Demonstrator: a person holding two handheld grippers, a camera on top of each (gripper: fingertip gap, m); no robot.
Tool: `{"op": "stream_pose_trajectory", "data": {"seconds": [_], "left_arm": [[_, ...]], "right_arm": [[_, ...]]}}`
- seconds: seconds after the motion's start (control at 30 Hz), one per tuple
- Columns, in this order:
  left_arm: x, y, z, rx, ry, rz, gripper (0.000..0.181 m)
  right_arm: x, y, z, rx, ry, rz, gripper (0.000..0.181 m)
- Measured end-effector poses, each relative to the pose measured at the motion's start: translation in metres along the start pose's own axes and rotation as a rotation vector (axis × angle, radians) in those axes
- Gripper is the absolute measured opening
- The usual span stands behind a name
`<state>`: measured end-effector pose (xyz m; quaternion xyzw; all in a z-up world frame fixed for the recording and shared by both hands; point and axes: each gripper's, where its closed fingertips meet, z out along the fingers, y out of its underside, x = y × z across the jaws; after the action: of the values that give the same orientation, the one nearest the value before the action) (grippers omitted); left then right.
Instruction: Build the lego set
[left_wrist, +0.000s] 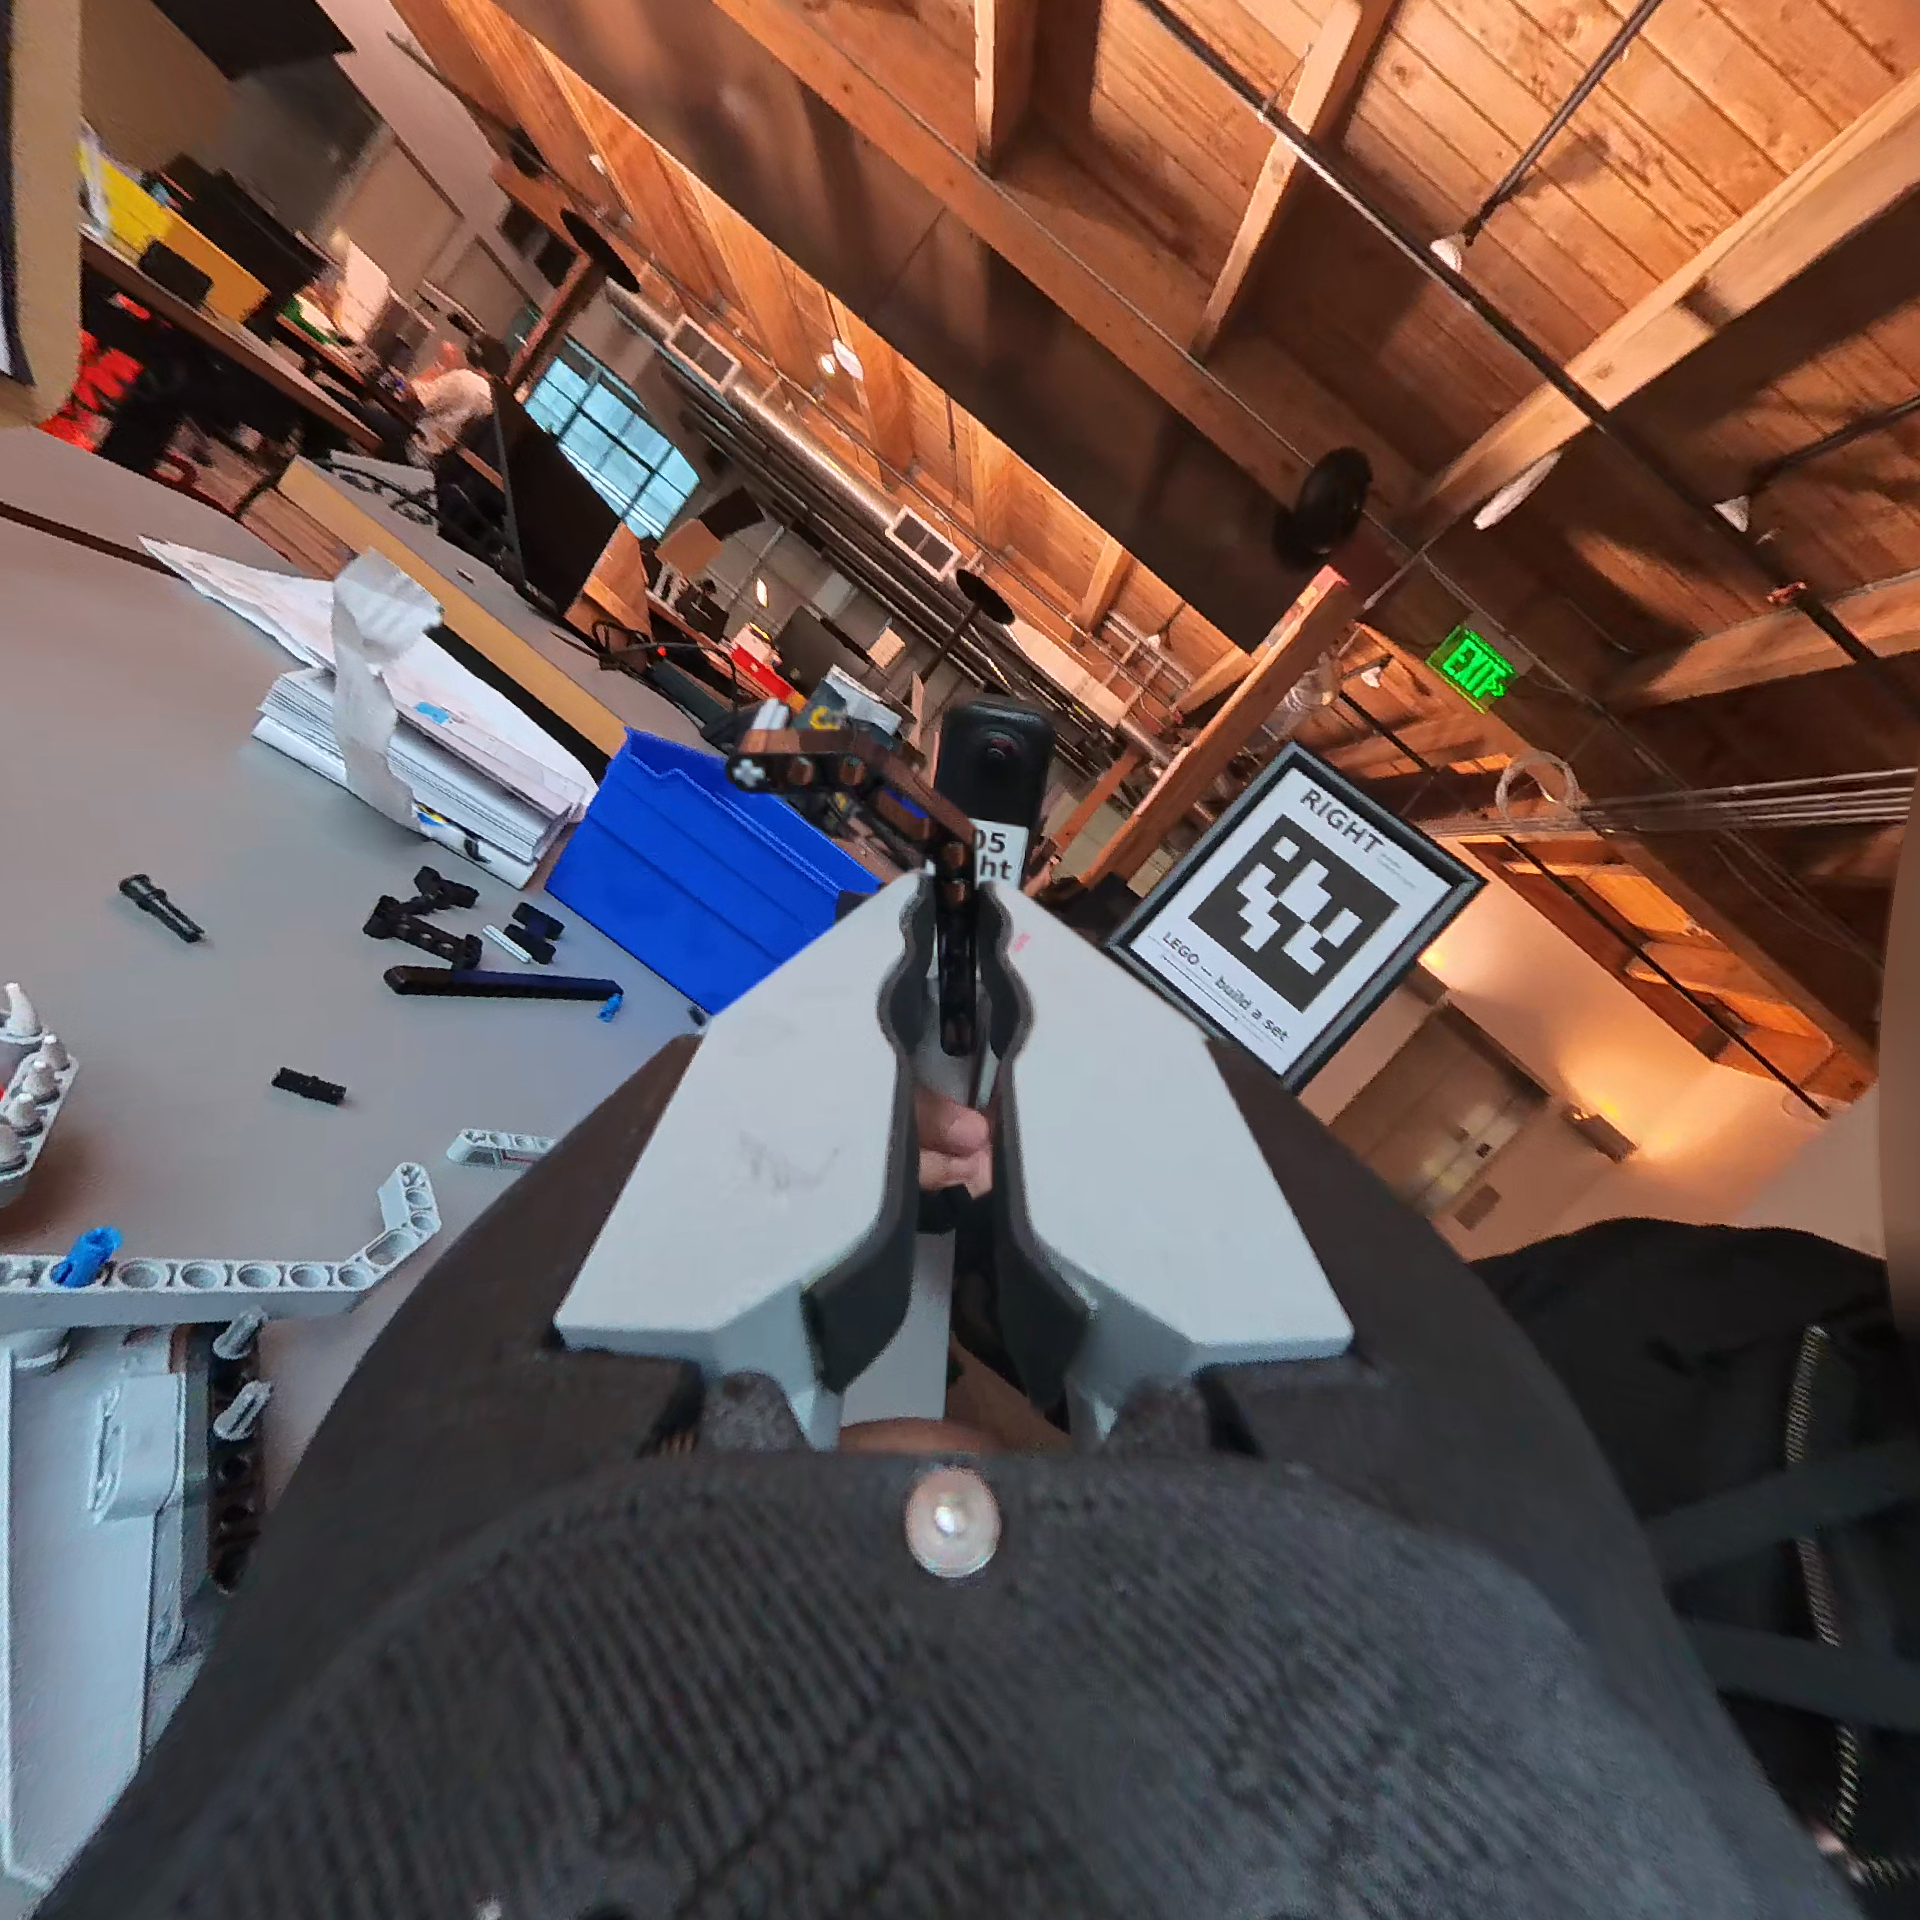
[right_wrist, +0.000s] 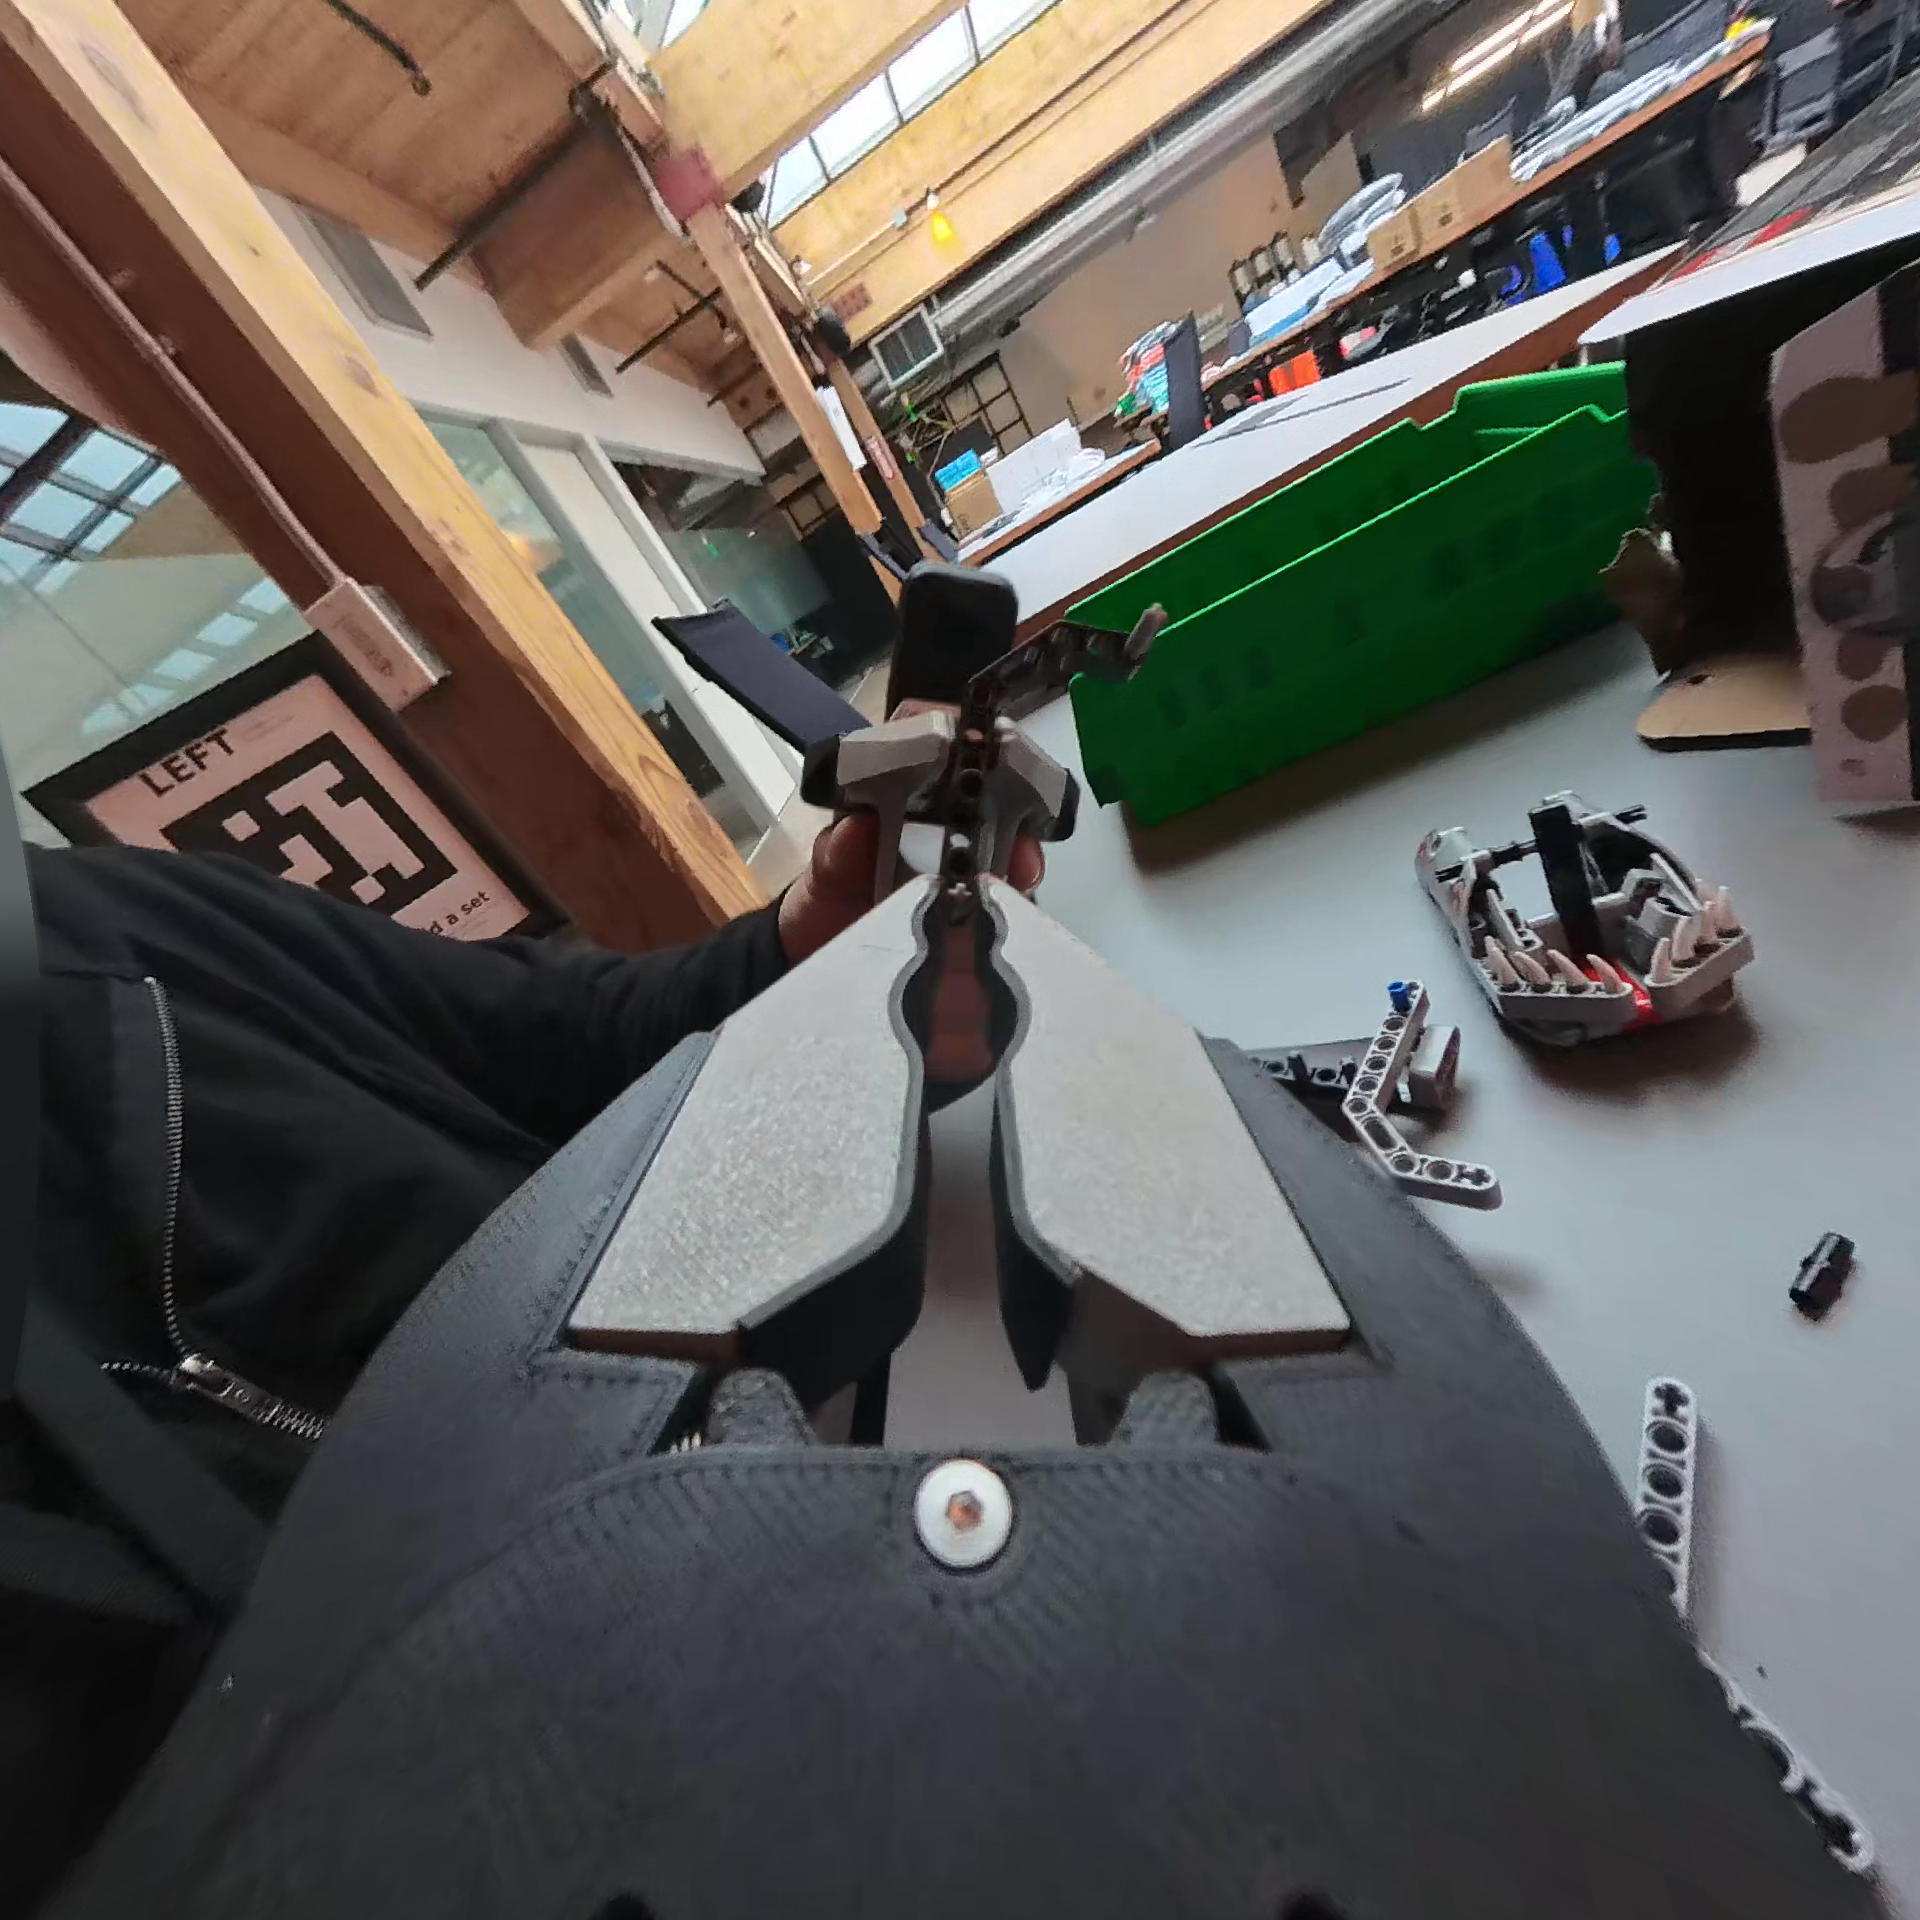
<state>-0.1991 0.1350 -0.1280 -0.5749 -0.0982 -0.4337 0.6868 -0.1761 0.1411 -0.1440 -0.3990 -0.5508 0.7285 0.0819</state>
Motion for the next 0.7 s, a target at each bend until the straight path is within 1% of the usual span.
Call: {"op": "stream_pose_trajectory", "data": {"seconds": [0.03, 0.13, 0.17, 0.27, 0.37, 0.47, 0.5, 0.57, 0.7], "left_arm": [[0.0, -0.001, 0.0, 0.018, -0.007, 0.006, 0.005], [0.003, -0.006, 0.001, 0.114, -0.001, 0.001, 0.005], [0.003, -0.006, 0.001, 0.132, -0.002, -0.003, 0.005], [0.006, -0.007, 0.002, 0.182, 0.0, 0.009, 0.005], [0.008, -0.009, 0.001, 0.227, -0.012, 0.035, 0.005], [0.013, -0.009, 0.0, 0.26, 0.026, 0.012, 0.005], [0.014, -0.007, 0.0, 0.262, 0.042, 0.007, 0.005], [0.013, 0.004, 0.004, 0.203, 0.056, 0.015, 0.006], [0.009, 0.011, 0.005, 0.167, 0.017, 0.098, 0.005]], "right_arm": [[0.001, -0.002, 0.0, 0.019, 0.006, 0.0, 0.0], [0.0, -0.008, 0.0, 0.072, -0.004, 0.015, 0.001], [0.0, -0.007, 0.0, 0.068, -0.009, 0.029, 0.004], [-0.003, -0.01, 0.0, 0.105, -0.028, 0.044, 0.001], [-0.005, -0.009, 0.002, 0.107, -0.046, 0.064, 0.0], [-0.009, -0.013, 0.001, 0.147, -0.068, 0.066, 0.0], [-0.009, -0.014, 0.001, 0.153, -0.072, 0.077, 0.0], [-0.009, -0.013, 0.0, 0.156, -0.072, 0.086, 0.0], [-0.006, -0.013, -0.002, 0.163, -0.053, 0.074, 0.0]]}}
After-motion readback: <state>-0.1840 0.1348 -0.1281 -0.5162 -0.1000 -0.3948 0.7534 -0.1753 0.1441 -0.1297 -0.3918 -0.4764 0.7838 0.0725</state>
